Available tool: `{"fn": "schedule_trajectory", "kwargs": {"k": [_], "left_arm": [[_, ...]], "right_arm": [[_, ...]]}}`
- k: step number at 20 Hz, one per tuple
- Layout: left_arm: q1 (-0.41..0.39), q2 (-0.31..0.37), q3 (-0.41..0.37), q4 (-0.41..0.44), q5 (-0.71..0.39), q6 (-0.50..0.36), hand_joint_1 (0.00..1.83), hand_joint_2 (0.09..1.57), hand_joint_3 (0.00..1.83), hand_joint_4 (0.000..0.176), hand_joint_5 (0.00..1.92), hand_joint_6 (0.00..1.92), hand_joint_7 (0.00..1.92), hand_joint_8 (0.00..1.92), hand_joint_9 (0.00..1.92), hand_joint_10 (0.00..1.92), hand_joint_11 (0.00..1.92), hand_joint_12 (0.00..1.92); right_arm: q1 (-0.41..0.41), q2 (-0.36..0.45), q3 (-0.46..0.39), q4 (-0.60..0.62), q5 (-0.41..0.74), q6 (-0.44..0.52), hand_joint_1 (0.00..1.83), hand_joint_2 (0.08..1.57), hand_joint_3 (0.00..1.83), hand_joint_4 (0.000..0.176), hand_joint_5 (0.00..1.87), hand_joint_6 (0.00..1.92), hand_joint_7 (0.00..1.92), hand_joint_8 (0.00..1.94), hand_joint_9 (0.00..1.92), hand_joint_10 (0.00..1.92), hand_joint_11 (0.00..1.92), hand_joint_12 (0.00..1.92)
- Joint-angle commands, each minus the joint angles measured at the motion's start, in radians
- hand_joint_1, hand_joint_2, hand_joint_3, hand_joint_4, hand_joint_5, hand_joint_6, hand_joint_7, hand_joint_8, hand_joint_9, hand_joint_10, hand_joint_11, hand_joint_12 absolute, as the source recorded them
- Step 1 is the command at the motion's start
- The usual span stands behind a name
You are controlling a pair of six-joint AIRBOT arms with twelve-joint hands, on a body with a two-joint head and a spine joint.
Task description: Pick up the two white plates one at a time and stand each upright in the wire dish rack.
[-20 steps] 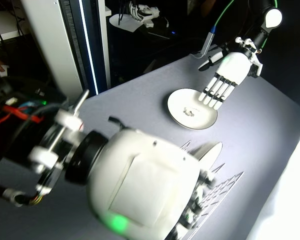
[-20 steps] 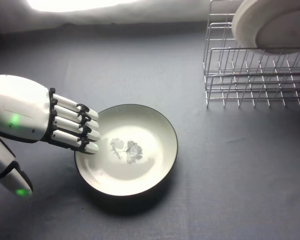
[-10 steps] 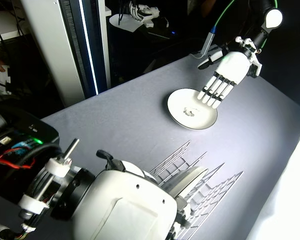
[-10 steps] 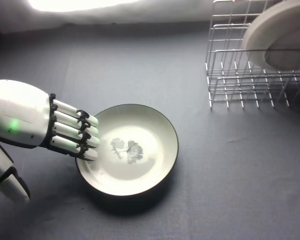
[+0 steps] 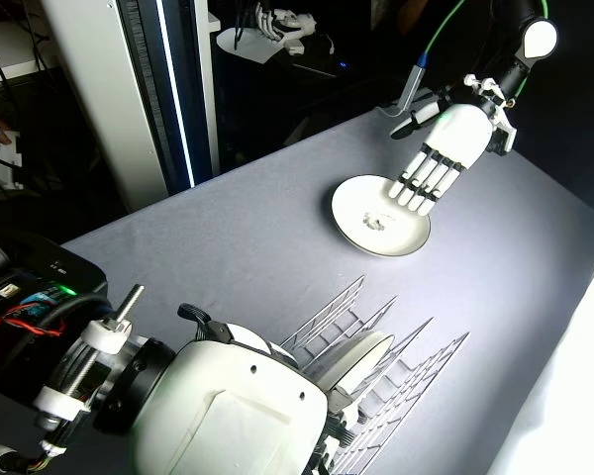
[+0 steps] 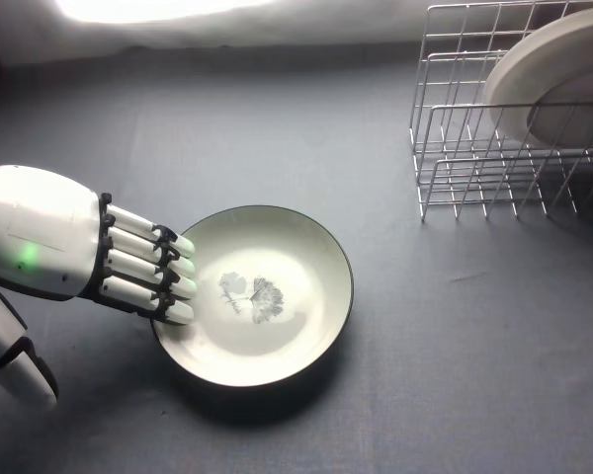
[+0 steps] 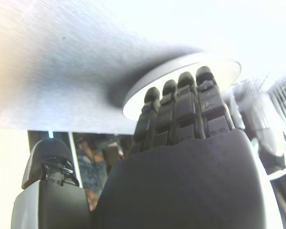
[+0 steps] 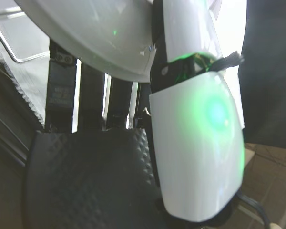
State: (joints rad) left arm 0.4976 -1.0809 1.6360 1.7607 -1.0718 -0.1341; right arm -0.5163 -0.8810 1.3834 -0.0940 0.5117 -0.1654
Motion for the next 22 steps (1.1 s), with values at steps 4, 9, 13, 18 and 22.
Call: {"fn": "schedule_trajectory", "kwargs": {"k": [4,9,13,18,22], "left_arm": [[0.009,0.001,-0.003,-0.069,-0.033,0.007,0.00,1.06,0.00,0.000,0.05,0.01,0.00,0.00,0.00,0.00,0.00,0.00],[-0.002,0.001,0.004,-0.071,-0.029,0.008,0.00,1.05,0.00,0.000,0.05,0.01,0.00,0.00,0.00,0.00,0.00,0.00],[-0.019,0.001,0.019,-0.071,-0.029,0.008,0.00,1.06,0.00,0.000,0.06,0.01,0.00,0.00,0.00,0.00,0.00,0.00],[-0.007,-0.001,0.034,-0.071,-0.029,0.008,0.00,1.05,0.00,0.000,0.07,0.01,0.02,0.01,0.00,0.00,0.00,0.00],[0.000,-0.005,0.048,-0.071,-0.029,0.008,0.00,1.06,0.00,0.000,0.06,0.00,0.01,0.00,0.00,0.00,0.00,0.00]], "right_arm": [[-0.002,-0.004,0.034,0.012,0.076,-0.010,1.23,1.10,0.00,0.014,0.97,1.03,1.06,0.84,1.02,0.32,0.80,0.94],[0.014,-0.012,0.056,0.015,0.076,-0.010,1.24,1.07,0.00,0.000,0.81,0.45,0.91,0.17,0.94,0.01,0.61,0.81],[0.031,-0.011,0.050,0.014,0.094,-0.011,1.18,1.04,0.00,0.000,0.66,0.00,0.68,0.00,0.67,0.00,0.32,0.84],[0.093,0.001,0.019,-0.002,0.091,-0.009,1.17,0.95,0.00,0.000,0.54,0.00,0.55,0.00,0.53,0.00,0.19,0.88],[0.135,0.019,-0.032,-0.044,0.087,-0.008,1.13,0.96,0.00,0.000,0.39,0.00,0.38,0.00,0.38,0.00,0.04,0.92]]}}
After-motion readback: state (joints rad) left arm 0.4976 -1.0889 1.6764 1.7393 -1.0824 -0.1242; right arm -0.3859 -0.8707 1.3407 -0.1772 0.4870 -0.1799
